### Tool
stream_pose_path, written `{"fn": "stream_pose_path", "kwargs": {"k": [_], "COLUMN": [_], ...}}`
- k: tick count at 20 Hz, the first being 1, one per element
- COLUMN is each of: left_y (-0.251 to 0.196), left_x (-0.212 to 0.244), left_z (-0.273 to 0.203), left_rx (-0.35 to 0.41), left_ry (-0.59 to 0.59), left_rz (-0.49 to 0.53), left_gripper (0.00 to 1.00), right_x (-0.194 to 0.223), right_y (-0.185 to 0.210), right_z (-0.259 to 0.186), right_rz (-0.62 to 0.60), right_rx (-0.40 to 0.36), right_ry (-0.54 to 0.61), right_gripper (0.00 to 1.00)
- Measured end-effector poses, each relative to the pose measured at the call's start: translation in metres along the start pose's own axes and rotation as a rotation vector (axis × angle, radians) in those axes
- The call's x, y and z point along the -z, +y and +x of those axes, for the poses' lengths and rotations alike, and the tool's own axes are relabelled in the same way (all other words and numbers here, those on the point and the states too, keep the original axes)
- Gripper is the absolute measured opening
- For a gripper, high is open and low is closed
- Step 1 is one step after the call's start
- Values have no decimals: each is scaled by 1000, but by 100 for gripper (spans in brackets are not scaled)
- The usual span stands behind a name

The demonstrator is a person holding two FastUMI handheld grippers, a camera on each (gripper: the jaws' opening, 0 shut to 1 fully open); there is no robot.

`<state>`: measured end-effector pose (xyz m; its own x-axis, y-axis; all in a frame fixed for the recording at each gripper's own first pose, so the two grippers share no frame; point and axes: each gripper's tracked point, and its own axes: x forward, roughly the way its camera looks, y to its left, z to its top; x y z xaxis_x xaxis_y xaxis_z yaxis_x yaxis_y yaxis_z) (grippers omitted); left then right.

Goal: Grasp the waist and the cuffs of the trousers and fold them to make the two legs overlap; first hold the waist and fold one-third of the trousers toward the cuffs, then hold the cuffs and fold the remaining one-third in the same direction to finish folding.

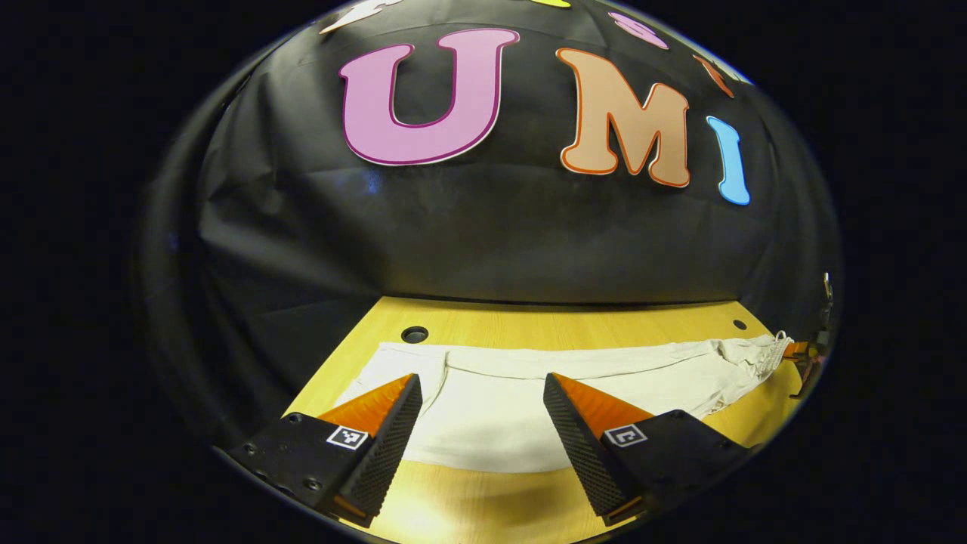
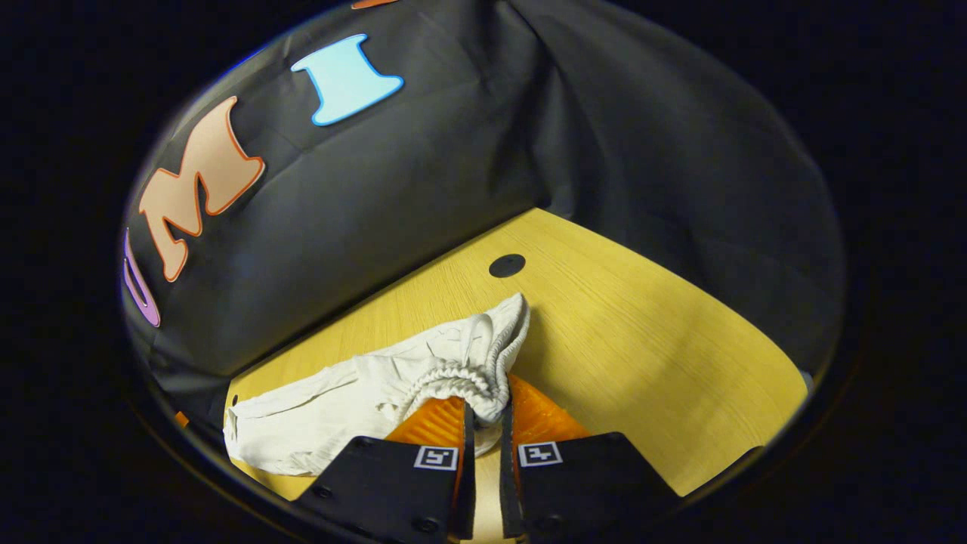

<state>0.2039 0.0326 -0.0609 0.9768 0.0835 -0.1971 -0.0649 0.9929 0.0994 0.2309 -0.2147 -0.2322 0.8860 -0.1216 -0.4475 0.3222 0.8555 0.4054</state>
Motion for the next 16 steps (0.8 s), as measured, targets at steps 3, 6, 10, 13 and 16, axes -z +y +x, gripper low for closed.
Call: {"fn": "stream_pose_path", "kwargs": {"k": [3, 6, 10, 13, 16], "left_y": [4, 12, 33, 45, 53], "left_x": [3, 6, 11, 14, 18], "left_z": [-3, -4, -5, -9, -12], "left_rx": [20, 57, 124, 178, 223], "left_ry": [-2, -7, 6, 15, 23], "left_rz": [-30, -31, 44, 56, 37], "left_gripper": [97, 97, 98, 98, 98], "right_x": [-9, -20, -21, -15, 0], "right_y": [26, 56, 81, 111, 136], "right_z": [-18, -27, -32, -31, -34], "right_rz": [0, -36, -126, -149, -190], "right_rx": [-43, -89, -129, -196, -252], "right_ry": [-26, -73, -130, -144, -118], "right_gripper": [15, 15, 15, 15, 15]}}
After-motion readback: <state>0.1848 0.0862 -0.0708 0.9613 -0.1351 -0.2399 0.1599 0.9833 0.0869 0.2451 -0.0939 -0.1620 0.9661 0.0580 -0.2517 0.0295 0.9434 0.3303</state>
